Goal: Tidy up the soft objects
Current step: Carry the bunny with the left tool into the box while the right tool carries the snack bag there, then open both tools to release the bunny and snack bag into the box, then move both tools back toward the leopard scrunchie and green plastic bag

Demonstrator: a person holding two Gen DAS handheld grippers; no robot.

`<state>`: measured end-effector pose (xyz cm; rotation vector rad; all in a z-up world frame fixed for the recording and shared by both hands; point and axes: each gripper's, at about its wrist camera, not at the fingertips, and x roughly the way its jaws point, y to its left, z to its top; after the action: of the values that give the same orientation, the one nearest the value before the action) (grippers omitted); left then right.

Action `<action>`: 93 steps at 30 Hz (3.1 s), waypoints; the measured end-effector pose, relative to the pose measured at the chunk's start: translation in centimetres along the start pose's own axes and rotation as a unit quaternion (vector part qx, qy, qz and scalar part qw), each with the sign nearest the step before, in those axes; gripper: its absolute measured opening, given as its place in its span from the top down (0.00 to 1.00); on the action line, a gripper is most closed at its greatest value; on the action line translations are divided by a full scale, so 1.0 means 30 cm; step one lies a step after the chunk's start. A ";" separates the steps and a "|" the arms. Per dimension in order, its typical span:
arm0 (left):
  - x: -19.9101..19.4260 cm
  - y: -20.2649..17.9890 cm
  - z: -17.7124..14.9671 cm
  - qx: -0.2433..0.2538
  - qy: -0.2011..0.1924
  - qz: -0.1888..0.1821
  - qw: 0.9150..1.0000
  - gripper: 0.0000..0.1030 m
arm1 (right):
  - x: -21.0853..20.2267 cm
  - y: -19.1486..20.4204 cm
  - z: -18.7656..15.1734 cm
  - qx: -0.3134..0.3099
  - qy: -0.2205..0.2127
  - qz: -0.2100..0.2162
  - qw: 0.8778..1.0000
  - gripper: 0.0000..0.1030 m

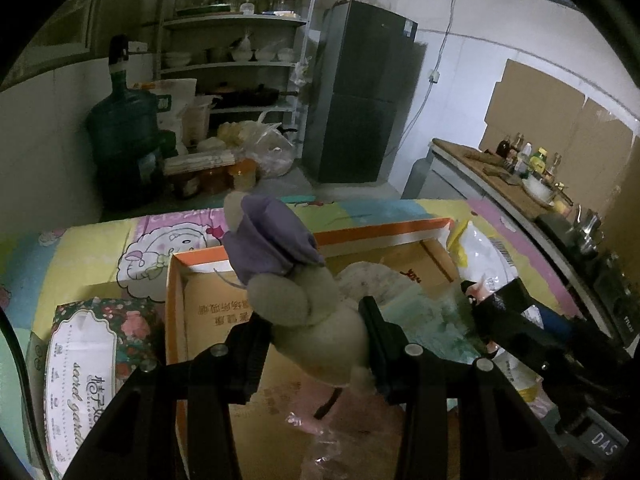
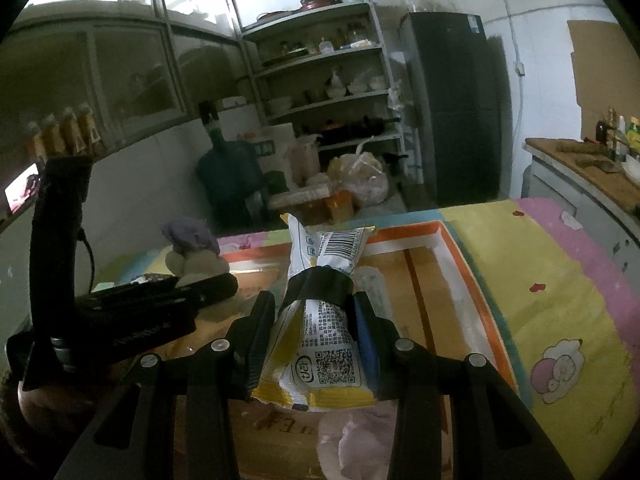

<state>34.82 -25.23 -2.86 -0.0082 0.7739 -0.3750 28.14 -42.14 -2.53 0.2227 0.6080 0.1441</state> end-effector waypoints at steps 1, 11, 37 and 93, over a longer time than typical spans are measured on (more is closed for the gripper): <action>0.006 -0.002 -0.003 0.001 0.002 0.002 1.000 0.57 | 0.003 -0.001 -0.002 0.000 0.002 0.000 1.000 0.60; 0.032 -0.001 -0.008 0.002 0.019 0.008 1.000 0.55 | 0.033 -0.006 -0.017 0.003 0.024 -0.010 1.000 0.60; -0.049 -0.016 0.010 0.010 -0.031 0.019 0.999 0.24 | -0.012 0.009 -0.026 0.019 -0.012 0.019 1.000 0.57; -0.769 0.506 -0.342 -0.039 -0.149 0.074 0.985 0.14 | -0.293 0.655 -0.221 -0.062 -0.090 0.069 0.992 0.26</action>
<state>17.72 -2.03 3.28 -0.0783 0.4883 -0.1959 15.81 -23.83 1.89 0.1558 0.4017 0.2909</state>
